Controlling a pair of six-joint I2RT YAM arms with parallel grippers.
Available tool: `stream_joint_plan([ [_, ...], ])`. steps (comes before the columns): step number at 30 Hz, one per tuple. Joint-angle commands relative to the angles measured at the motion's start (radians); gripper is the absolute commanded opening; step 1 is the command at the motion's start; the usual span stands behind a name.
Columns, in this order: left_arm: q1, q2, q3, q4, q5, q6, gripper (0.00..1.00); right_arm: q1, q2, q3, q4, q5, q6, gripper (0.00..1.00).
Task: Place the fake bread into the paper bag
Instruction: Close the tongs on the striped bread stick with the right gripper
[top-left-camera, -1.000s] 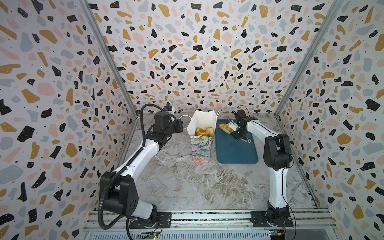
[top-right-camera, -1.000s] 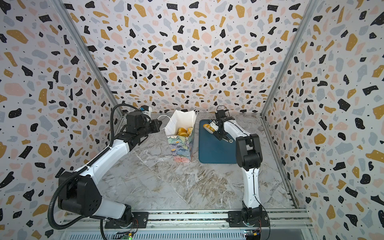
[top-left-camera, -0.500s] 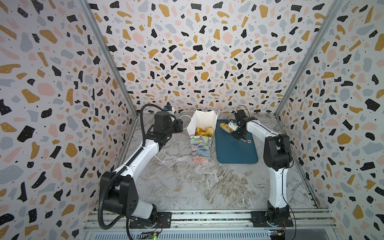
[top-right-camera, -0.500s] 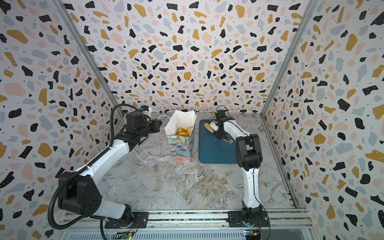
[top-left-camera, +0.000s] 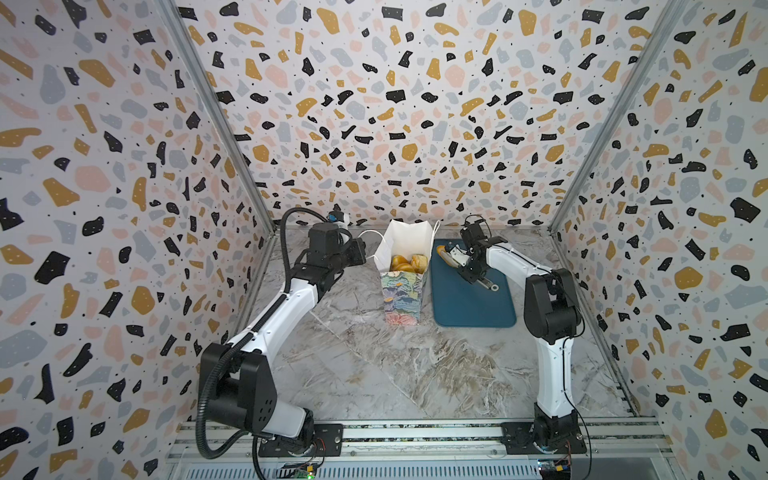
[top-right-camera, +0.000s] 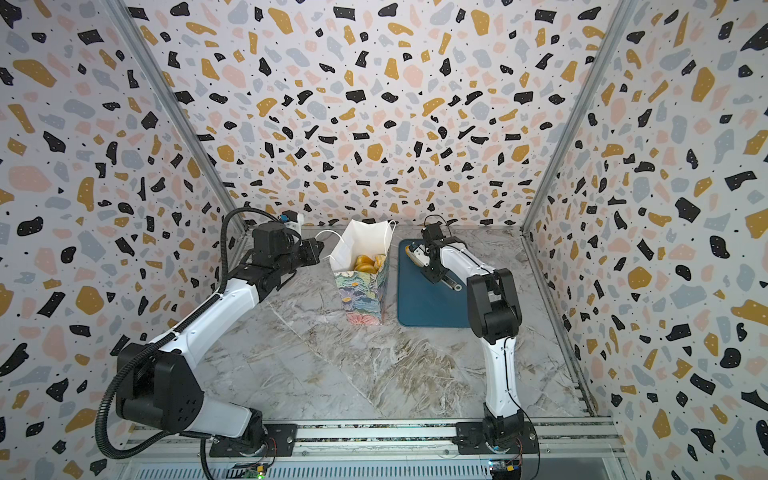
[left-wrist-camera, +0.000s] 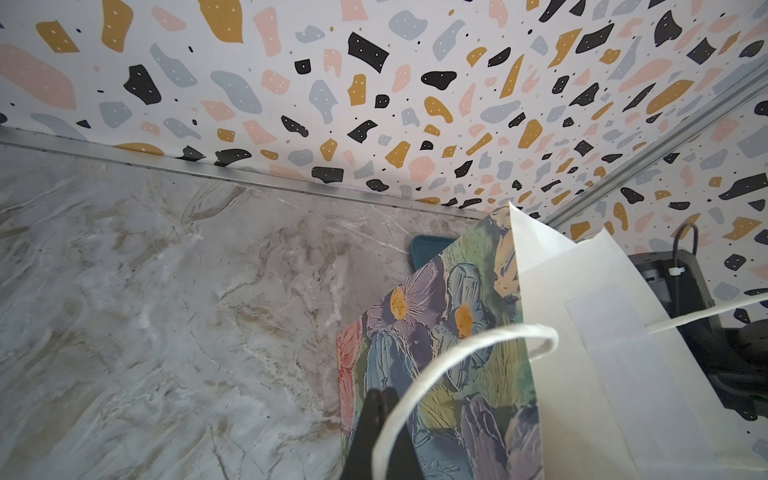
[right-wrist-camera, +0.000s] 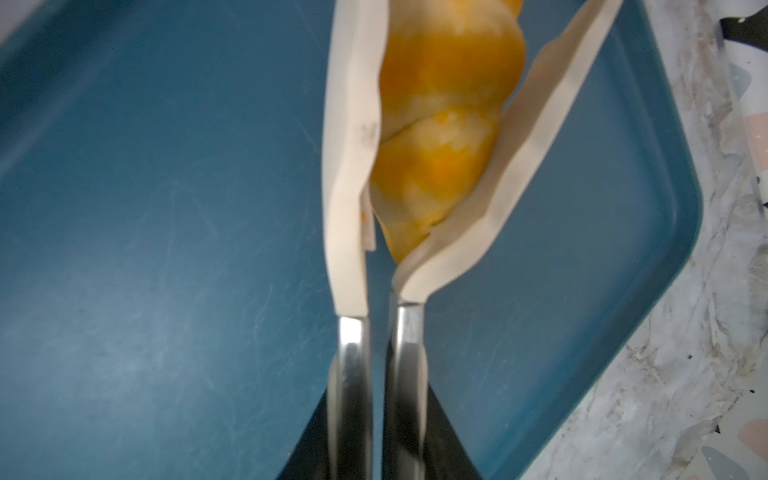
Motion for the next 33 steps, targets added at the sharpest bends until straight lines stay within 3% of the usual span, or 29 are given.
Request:
stream_joint_plan([
  [1,0.004,-0.001,0.022,0.013,0.006,0.011,0.00,0.009,-0.103,-0.010,-0.041,-0.012,0.031,0.26],
  [17,0.004,-0.007,0.022,0.017,0.013,0.007,0.00,-0.024,-0.201,-0.083,-0.092,-0.063,0.209,0.23],
  [33,0.004,-0.007,0.022,0.018,0.007,0.011,0.00,-0.018,-0.345,-0.258,0.046,-0.162,0.401,0.20],
])
